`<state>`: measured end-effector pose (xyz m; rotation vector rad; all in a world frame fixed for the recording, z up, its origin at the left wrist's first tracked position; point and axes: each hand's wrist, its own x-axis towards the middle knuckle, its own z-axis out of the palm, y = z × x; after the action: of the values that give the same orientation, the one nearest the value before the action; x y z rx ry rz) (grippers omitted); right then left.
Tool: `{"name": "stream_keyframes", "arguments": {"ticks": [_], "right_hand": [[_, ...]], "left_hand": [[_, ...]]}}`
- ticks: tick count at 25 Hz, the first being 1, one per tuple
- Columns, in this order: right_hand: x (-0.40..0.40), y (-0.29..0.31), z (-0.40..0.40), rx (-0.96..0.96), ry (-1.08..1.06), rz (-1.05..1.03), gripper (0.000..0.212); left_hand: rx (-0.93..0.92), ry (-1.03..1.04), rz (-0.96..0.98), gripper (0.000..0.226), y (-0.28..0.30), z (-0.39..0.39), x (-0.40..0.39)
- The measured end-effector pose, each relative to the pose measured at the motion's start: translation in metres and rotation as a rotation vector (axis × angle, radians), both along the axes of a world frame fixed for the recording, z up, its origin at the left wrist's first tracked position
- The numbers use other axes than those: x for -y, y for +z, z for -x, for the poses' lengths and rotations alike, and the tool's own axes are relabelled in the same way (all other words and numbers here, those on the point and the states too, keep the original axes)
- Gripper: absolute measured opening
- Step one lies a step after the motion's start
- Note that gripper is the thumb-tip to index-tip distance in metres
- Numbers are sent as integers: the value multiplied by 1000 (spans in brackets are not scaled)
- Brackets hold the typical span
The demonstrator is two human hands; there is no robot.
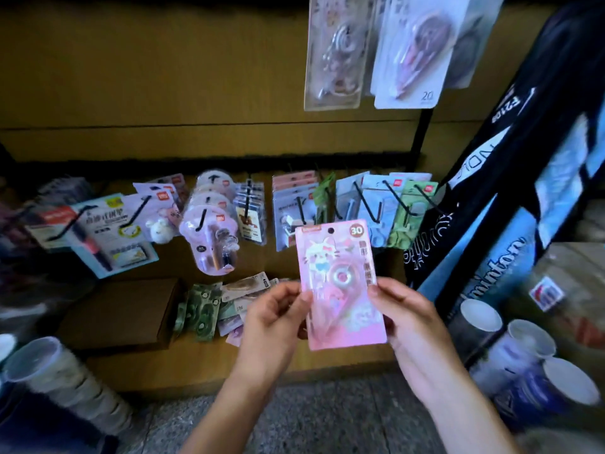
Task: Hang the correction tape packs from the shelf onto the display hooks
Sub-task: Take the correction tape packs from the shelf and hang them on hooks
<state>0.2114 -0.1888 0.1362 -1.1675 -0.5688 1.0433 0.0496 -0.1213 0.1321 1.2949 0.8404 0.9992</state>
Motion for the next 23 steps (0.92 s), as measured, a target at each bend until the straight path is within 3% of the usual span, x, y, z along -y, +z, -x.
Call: {"name": "stream_keyframes", "arguments": {"ticks": [6,9,13,17,20,23], "right_hand": [[10,47,8,-47,54,-135,16],[10,55,13,11,1,-153,13],[5,63,17,112,-84,-170,26],[1,82,15,240,60,-210,17],[-8,108,10,274,126,-208,13],[-28,141,-4,274,0,-253,10]], "left_hand": [[54,-15,-129,16,53,8,7],[25,26,-155,16,65,13,11],[21,80,-217,17,86,16,6],[26,72,-227,15,112,12,-4],[8,69,-366,14,139,0,-22],[4,75,-468,15,178,-19,-45]]}}
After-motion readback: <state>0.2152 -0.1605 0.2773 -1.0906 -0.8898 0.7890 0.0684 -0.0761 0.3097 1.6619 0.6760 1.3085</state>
